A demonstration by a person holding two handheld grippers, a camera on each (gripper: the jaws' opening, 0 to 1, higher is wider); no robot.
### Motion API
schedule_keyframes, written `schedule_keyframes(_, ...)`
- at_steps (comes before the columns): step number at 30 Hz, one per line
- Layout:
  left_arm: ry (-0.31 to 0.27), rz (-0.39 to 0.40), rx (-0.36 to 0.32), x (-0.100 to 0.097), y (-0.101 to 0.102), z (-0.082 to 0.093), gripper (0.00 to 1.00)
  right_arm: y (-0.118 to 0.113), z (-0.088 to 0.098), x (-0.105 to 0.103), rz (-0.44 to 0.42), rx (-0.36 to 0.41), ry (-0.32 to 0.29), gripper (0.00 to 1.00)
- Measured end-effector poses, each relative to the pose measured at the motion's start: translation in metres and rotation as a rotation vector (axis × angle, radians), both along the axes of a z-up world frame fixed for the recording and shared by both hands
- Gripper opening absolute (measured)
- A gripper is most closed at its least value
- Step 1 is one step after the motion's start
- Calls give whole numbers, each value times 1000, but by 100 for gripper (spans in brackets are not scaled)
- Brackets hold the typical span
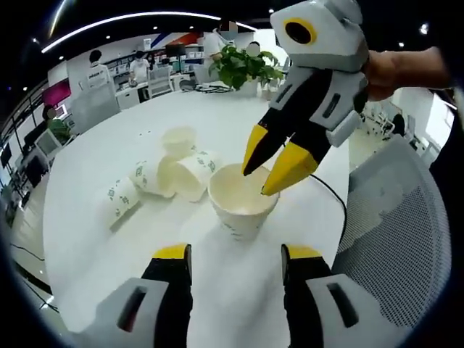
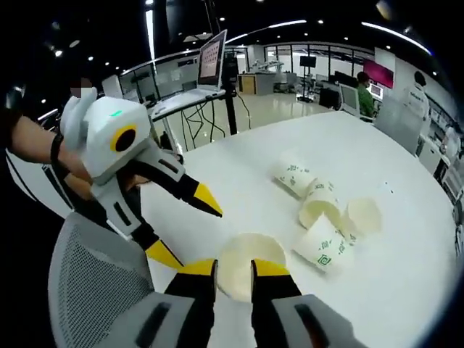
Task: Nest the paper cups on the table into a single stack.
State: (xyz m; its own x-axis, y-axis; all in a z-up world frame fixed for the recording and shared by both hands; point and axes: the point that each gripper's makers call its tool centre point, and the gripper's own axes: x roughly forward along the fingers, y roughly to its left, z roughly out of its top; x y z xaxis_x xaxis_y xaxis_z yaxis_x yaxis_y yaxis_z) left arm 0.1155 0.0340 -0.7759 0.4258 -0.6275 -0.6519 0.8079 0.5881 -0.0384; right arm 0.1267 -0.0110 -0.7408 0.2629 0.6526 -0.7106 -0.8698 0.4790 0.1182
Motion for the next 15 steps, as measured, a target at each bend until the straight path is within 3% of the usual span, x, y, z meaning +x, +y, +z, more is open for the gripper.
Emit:
schedule_keyframes(8,2,3,-5,-3,2,1,49,-14,6,23,-42,2,-32,18)
schedule_keyframes(15,8,21,-6,-7,7,0,49,-37,19,59,-145,12,-48,19)
